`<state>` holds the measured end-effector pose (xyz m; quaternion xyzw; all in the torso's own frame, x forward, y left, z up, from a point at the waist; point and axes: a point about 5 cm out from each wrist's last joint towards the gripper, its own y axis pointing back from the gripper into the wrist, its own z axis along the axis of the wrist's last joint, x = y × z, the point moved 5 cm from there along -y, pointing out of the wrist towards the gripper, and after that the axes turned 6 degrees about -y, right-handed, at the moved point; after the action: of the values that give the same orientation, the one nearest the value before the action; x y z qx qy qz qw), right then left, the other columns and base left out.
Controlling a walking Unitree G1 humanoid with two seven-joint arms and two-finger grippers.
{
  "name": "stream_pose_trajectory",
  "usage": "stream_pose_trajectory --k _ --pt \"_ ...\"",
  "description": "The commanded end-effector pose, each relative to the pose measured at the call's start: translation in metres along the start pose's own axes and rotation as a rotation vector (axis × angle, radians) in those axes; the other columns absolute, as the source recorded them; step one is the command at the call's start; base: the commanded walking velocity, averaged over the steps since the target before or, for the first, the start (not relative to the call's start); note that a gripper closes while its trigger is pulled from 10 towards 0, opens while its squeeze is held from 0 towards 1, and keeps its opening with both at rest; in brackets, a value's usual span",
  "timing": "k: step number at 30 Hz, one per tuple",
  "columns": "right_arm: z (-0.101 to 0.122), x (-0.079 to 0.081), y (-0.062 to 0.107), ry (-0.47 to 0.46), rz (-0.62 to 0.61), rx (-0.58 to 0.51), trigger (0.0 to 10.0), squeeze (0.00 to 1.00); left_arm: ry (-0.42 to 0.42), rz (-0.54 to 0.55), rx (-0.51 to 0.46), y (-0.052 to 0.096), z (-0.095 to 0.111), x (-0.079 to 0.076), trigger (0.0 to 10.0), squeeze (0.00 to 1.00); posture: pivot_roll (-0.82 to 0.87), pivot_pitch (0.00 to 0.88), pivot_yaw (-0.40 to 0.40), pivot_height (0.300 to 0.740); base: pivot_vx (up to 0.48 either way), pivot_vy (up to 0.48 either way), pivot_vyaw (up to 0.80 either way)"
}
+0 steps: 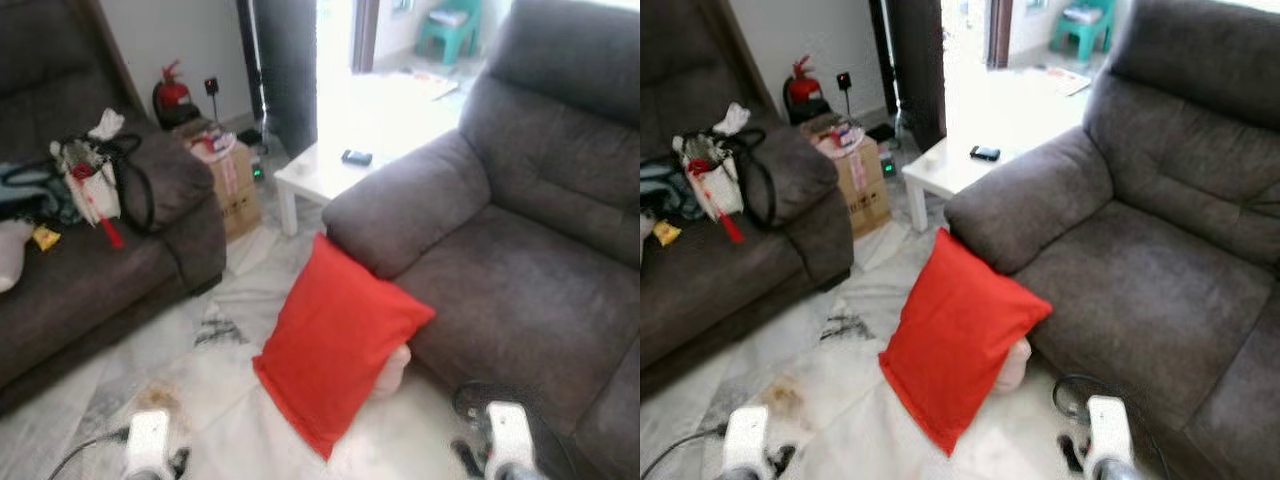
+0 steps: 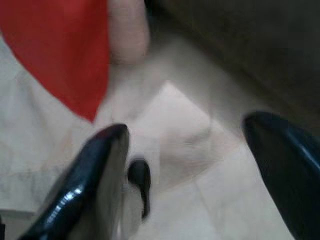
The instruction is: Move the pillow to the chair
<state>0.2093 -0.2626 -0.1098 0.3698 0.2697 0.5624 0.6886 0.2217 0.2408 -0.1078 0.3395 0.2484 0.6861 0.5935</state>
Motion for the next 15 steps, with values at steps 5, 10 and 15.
stream_pose_trajectory --k 5,10,15 --pt "0.0061 0.0089 -0.0020 -0.018 0.020 -0.023 10.0 0.00 -0.010 0.024 0.007 0.0008 -0.0015 0.0125 10.0 0.00 0.00 0.043 0.020 0.740 0.310 0.000 0.00" --pt "0.0048 0.0080 -0.0021 -0.027 0.012 -0.016 10.0 0.00 -0.009 0.025 0.006 0.0008 -0.0013 0.0127 10.0 0.00 0.00 0.047 0.020 0.740 0.316 0.000 -0.25" --pt "0.0050 0.0083 -0.0021 -0.024 0.013 -0.016 10.0 0.00 -0.009 0.025 0.006 0.0008 -0.0013 0.0129 10.0 0.00 0.00 0.049 0.020 0.740 0.318 0.000 -0.68"
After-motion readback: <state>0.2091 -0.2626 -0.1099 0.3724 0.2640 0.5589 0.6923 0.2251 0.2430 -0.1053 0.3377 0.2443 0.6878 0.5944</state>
